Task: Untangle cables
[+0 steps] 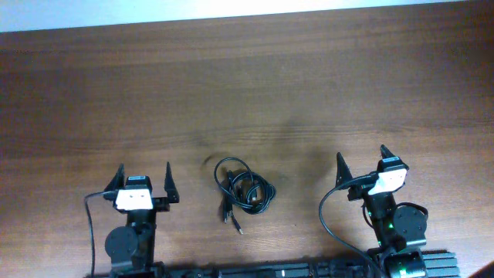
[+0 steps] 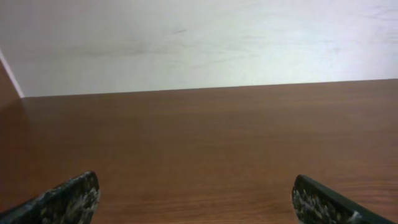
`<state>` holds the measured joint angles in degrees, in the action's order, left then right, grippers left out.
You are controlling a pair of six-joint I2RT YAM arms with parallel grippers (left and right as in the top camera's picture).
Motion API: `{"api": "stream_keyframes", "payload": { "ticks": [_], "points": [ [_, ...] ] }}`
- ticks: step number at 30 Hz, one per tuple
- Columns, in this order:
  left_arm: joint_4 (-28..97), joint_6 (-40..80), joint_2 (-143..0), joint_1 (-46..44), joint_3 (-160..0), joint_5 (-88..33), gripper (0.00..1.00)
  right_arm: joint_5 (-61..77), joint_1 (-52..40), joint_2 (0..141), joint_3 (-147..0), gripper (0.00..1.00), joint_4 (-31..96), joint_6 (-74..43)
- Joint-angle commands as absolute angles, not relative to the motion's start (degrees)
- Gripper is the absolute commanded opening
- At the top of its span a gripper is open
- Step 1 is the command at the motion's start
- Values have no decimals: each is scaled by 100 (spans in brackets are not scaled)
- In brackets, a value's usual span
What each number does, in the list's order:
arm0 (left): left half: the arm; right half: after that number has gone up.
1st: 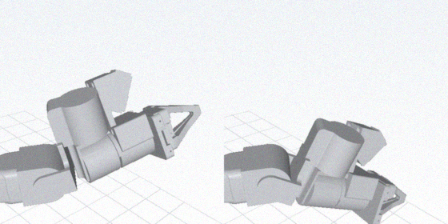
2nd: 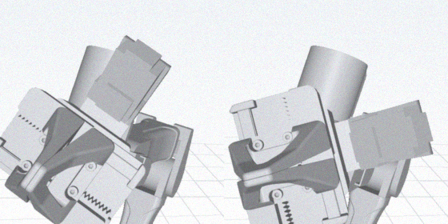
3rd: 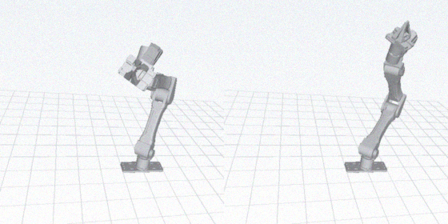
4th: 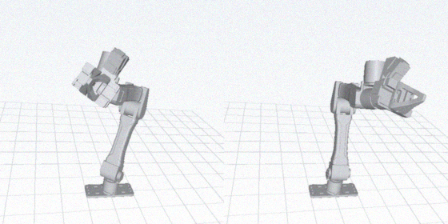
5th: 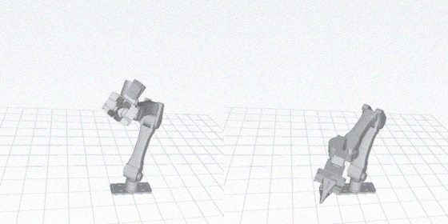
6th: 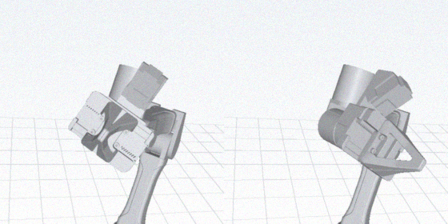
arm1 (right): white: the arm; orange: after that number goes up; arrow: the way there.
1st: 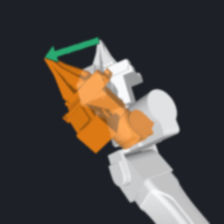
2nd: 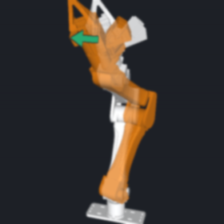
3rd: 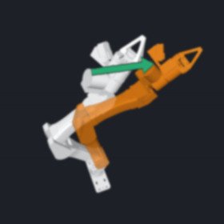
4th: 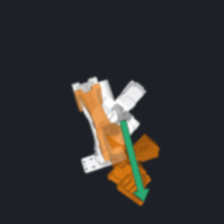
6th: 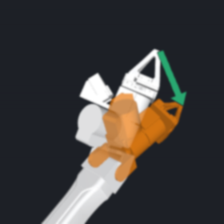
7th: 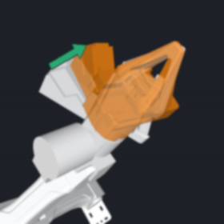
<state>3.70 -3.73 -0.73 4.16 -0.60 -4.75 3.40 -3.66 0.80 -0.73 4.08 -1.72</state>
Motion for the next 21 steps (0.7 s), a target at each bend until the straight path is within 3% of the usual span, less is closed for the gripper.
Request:
{"api": "stream_keyframes", "payload": {
  "ticks": [1, 13, 21],
  "points": [
    [355, -482, -30, 440, -117, -775, 99, 252, -325, 21, -32, 99, 425, -198],
    [1144, -484, -416, 440, -1299, -886, 99, 250, -325, 21, -32, 99, 425, -198],
    [1153, -484, -1669, 440, -2196, -1723, 99, 252, -325, 21, -32, 99, 425, -198]
  ]
}}
